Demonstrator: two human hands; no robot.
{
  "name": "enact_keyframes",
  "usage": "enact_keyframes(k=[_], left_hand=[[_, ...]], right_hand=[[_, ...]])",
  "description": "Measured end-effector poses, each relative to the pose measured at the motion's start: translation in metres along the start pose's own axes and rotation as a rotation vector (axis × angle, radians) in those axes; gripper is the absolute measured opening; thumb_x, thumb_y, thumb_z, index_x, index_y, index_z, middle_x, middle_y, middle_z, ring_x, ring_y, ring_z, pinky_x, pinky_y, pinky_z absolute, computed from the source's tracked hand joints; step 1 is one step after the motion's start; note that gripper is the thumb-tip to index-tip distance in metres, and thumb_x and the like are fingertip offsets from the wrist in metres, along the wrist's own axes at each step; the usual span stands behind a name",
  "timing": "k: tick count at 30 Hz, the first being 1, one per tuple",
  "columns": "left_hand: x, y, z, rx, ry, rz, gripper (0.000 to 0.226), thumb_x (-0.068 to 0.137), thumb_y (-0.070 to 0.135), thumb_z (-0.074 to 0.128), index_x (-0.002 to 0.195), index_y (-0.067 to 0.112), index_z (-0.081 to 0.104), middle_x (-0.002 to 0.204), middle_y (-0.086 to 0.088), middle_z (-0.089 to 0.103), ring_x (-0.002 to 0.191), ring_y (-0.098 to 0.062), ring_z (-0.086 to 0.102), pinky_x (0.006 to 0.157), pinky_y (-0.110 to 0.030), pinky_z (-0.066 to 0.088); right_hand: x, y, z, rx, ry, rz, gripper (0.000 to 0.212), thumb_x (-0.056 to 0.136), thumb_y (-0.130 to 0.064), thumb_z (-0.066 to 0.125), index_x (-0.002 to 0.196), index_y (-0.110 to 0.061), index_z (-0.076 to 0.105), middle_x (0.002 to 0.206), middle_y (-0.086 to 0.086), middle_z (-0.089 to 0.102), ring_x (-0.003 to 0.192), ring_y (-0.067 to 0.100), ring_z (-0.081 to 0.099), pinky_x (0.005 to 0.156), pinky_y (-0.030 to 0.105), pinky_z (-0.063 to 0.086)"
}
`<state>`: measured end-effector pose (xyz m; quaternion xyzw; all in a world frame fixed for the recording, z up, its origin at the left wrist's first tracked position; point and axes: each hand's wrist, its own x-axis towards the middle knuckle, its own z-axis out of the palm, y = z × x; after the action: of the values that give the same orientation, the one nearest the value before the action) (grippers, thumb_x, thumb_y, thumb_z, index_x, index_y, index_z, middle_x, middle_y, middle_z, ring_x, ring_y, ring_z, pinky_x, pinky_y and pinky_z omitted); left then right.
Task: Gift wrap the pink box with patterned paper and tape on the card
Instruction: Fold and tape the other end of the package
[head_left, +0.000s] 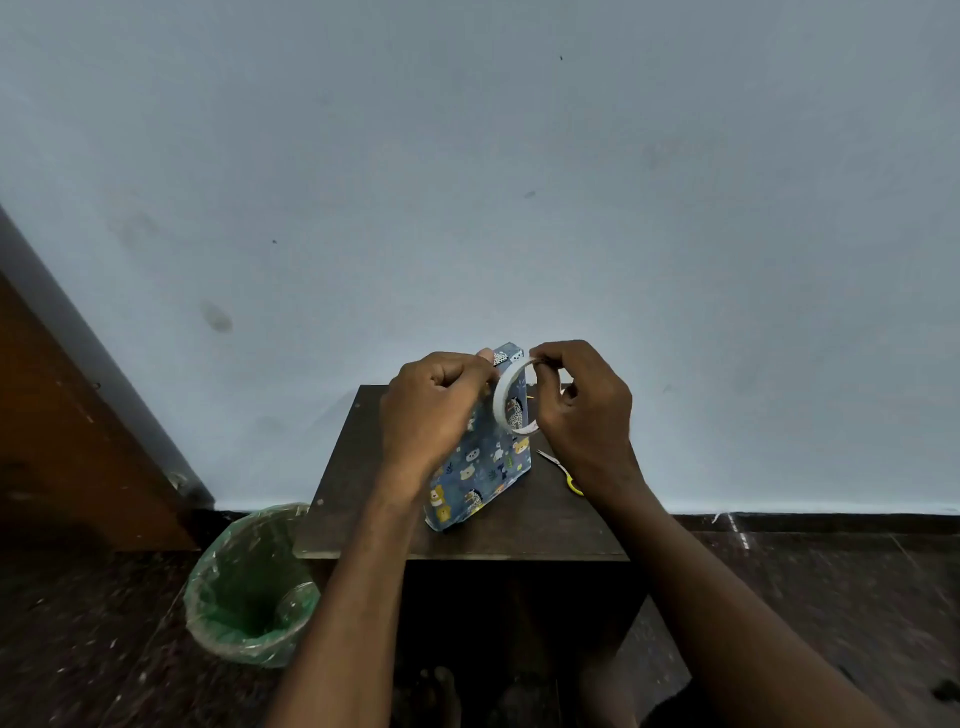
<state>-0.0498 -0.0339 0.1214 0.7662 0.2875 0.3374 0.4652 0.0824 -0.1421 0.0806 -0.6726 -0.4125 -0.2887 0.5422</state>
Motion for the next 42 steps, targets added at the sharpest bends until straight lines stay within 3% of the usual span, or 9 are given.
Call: enact_keyframes(k=[5,13,19,23,27,29,32,36,42], left_hand=[[0.002,-0.001,-0.001,-0.093,-0.039,-0.012,0.004,0.089,0.038,0.083,0.088,0.036,0.086,0.098,0.024,0.079,0.099,0.002,0.073,0.1,-0.044,0.059],[0.004,-0.004,0.003,-0.145,0.017,-0.064,0.005,0.085,0.04,0.087,0.087,0.035,0.086,0.1,0.025,0.079,0.098,0.002,0.073,0.096,-0.046,0.061],[0.003,-0.006,0.007,-0.053,0.177,0.031,0.003,0.087,0.035,0.084,0.087,0.034,0.087,0.121,0.024,0.073,0.102,0.006,0.069,0.096,-0.036,0.056],[0.004,-0.007,0.007,-0.141,0.194,0.04,0.004,0.089,0.028,0.084,0.088,0.029,0.088,0.122,0.02,0.073,0.1,0.009,0.07,0.089,-0.03,0.057],[0.007,-0.01,0.007,-0.229,0.21,0.04,0.005,0.092,0.022,0.083,0.091,0.021,0.087,0.12,0.016,0.075,0.102,0.007,0.071,0.082,-0.019,0.054],[0.009,-0.011,0.006,-0.249,0.191,0.03,0.004,0.092,0.024,0.083,0.092,0.022,0.087,0.119,0.015,0.076,0.105,0.004,0.072,0.085,-0.021,0.055],[0.009,-0.009,0.003,-0.249,0.119,0.023,0.005,0.093,0.027,0.082,0.095,0.024,0.086,0.112,0.015,0.08,0.102,0.001,0.074,0.093,-0.033,0.061],[0.007,-0.005,-0.002,-0.196,-0.014,0.02,0.01,0.096,0.018,0.079,0.103,0.024,0.084,0.101,0.013,0.082,0.097,-0.01,0.078,0.095,-0.043,0.063],[0.004,-0.002,-0.001,-0.22,0.021,-0.027,0.007,0.095,0.028,0.079,0.098,0.024,0.085,0.096,0.009,0.082,0.097,-0.014,0.078,0.097,-0.05,0.061]], right_hand=[[-0.001,-0.001,0.002,-0.018,0.025,-0.01,0.018,0.091,0.004,0.067,0.097,-0.01,0.074,0.094,-0.002,0.073,0.085,0.017,0.069,0.065,0.03,0.052],[0.0,0.001,-0.001,0.0,0.003,-0.049,0.017,0.09,0.005,0.069,0.096,-0.01,0.075,0.093,-0.002,0.073,0.084,0.016,0.068,0.067,0.021,0.048],[-0.003,-0.005,-0.006,0.142,-0.238,0.148,0.012,0.092,-0.003,0.071,0.095,-0.015,0.073,0.092,-0.008,0.072,0.08,0.009,0.066,0.067,0.016,0.045],[-0.004,-0.007,-0.007,0.244,-0.35,0.322,0.016,0.091,-0.004,0.072,0.094,-0.02,0.074,0.081,-0.012,0.071,0.069,0.009,0.063,0.064,0.018,0.047],[-0.009,-0.003,0.0,0.31,-0.488,0.464,0.012,0.088,-0.007,0.075,0.09,-0.018,0.073,0.074,-0.004,0.069,0.055,0.014,0.058,0.057,0.038,0.057],[-0.011,-0.003,0.002,0.329,-0.515,0.509,0.01,0.088,-0.006,0.072,0.091,-0.016,0.073,0.07,0.003,0.07,0.057,0.023,0.066,0.054,0.045,0.06],[-0.012,-0.006,0.003,0.373,-0.532,0.595,0.012,0.088,0.0,0.068,0.089,-0.012,0.072,0.068,0.004,0.073,0.057,0.022,0.068,0.052,0.037,0.058],[-0.011,-0.006,0.002,0.467,-0.587,0.736,0.016,0.086,0.002,0.059,0.089,-0.009,0.07,0.078,0.017,0.076,0.068,0.045,0.073,0.053,0.033,0.054],[-0.01,-0.008,0.003,0.45,-0.661,0.803,0.01,0.088,-0.003,0.06,0.093,-0.007,0.068,0.08,0.019,0.077,0.067,0.041,0.075,0.053,0.031,0.053]])
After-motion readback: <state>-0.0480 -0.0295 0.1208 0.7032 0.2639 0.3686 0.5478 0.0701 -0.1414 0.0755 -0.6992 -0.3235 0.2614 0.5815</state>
